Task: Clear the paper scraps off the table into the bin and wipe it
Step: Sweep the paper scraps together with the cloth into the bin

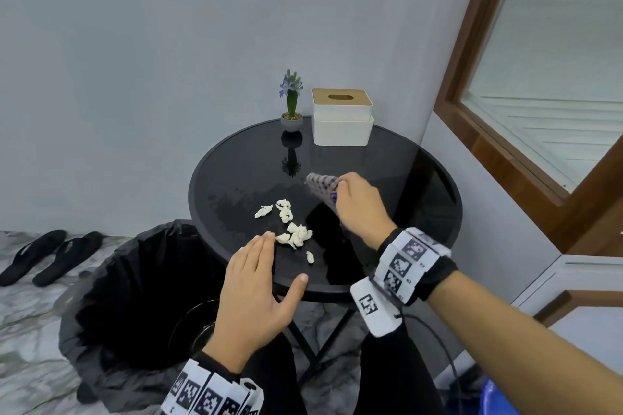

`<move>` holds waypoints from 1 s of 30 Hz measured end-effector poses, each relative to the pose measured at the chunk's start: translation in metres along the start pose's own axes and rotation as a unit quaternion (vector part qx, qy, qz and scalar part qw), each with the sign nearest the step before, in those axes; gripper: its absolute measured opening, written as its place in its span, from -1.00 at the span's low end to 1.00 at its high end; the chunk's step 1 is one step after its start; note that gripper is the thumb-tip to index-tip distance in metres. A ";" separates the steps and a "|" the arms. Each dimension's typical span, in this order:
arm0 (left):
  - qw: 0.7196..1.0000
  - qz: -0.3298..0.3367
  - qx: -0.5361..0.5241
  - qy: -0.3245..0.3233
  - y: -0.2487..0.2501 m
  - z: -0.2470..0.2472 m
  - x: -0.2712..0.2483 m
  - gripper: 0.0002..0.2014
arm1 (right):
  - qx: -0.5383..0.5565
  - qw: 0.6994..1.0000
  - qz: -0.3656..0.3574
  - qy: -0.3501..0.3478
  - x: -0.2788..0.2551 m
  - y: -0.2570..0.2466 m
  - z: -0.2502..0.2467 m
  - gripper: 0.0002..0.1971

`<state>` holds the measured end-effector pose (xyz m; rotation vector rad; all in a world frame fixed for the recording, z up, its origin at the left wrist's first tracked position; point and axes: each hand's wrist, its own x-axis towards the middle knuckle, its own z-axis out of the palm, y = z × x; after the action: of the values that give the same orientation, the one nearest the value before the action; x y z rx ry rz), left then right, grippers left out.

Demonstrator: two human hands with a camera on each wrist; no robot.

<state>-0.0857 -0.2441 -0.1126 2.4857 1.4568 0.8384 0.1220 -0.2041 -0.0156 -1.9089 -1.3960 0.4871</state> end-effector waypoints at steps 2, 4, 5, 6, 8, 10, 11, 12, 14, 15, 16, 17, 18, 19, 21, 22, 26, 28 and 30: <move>1.000 0.000 -0.001 0.002 0.000 0.000 0.000 -0.18 | -0.028 0.999 -0.015 0.020 0.019 0.005 -0.016 -0.67; 1.000 -0.001 -0.004 0.001 0.001 0.000 -0.001 -0.18 | -0.055 0.997 -0.043 0.012 0.034 0.009 -0.026 -0.68; 1.000 -0.002 -0.006 0.000 0.001 0.000 -0.001 -0.18 | -0.077 0.995 -0.055 -0.001 0.041 0.012 -0.027 -0.70; 1.000 -0.002 -0.008 -0.001 0.000 0.000 -0.001 -0.18 | -0.106 0.992 -0.058 -0.024 0.045 0.016 -0.026 -0.72; 1.000 -0.003 -0.007 -0.004 0.000 0.000 -0.001 -0.17 | -0.150 0.984 -0.041 -0.091 0.050 0.024 -0.017 -0.75; 1.000 -0.001 -0.009 -0.004 -0.001 0.001 -0.001 -0.17 | -0.181 0.970 -0.032 -0.159 0.052 0.028 -0.006 -0.75; 1.000 0.000 -0.009 -0.003 -0.001 0.001 -0.001 -0.18 | -0.189 0.965 -0.033 -0.181 0.052 0.027 -0.001 -0.74; 1.000 0.001 -0.009 -0.003 -0.001 0.002 -0.001 -0.18 | -0.204 0.959 -0.041 -0.192 0.053 0.025 0.003 -0.73; 1.000 0.001 -0.009 -0.001 -0.002 0.003 -0.001 -0.18 | -0.214 0.954 -0.053 -0.204 0.056 0.019 0.009 -0.72; 1.000 0.001 -0.011 -0.001 -0.001 0.003 -0.001 -0.18 | -0.218 0.952 -0.061 -0.207 0.057 0.016 0.011 -0.72; 1.000 0.000 -0.012 0.000 -0.001 0.003 -0.001 -0.18 | -0.220 0.950 -0.068 -0.211 0.059 0.013 0.014 -0.71; 1.000 -0.001 -0.014 0.001 -0.001 0.003 -0.001 -0.18 | -0.220 0.948 -0.074 -0.216 0.060 0.009 0.018 -0.70; 1.000 -0.002 -0.015 0.001 0.000 0.002 -0.001 -0.18 | -0.221 0.945 -0.085 -0.225 0.060 0.005 0.022 -0.69; 1.000 -0.003 -0.016 0.001 0.000 0.002 -0.002 -0.18 | -0.221 0.942 -0.095 -0.234 0.058 0.000 0.026 -0.69; 1.000 -0.005 -0.016 0.000 0.000 0.002 -0.001 -0.17 | -0.214 0.937 -0.118 -0.250 0.055 -0.008 0.033 -0.68; 1.000 -0.006 -0.015 -0.001 0.000 0.002 -0.001 -0.17 | -0.203 0.936 -0.125 -0.258 0.053 -0.011 0.035 -0.68; 1.000 -0.005 -0.018 -0.001 0.000 0.002 -0.002 -0.17 | -0.185 0.933 -0.143 -0.272 0.044 -0.010 0.033 -0.66; 1.000 -0.006 -0.020 0.001 0.000 0.003 -0.002 -0.17 | -0.182 0.936 -0.140 -0.266 0.039 -0.007 0.025 -0.67; 1.000 -0.006 -0.019 0.003 0.000 0.003 -0.002 -0.17 | -0.176 0.941 -0.133 -0.256 0.032 -0.003 0.017 -0.68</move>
<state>-0.0849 -0.2454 -0.1156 2.4456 1.4437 0.8649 0.1195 -0.1678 -0.0217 -1.8957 -2.1721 0.6672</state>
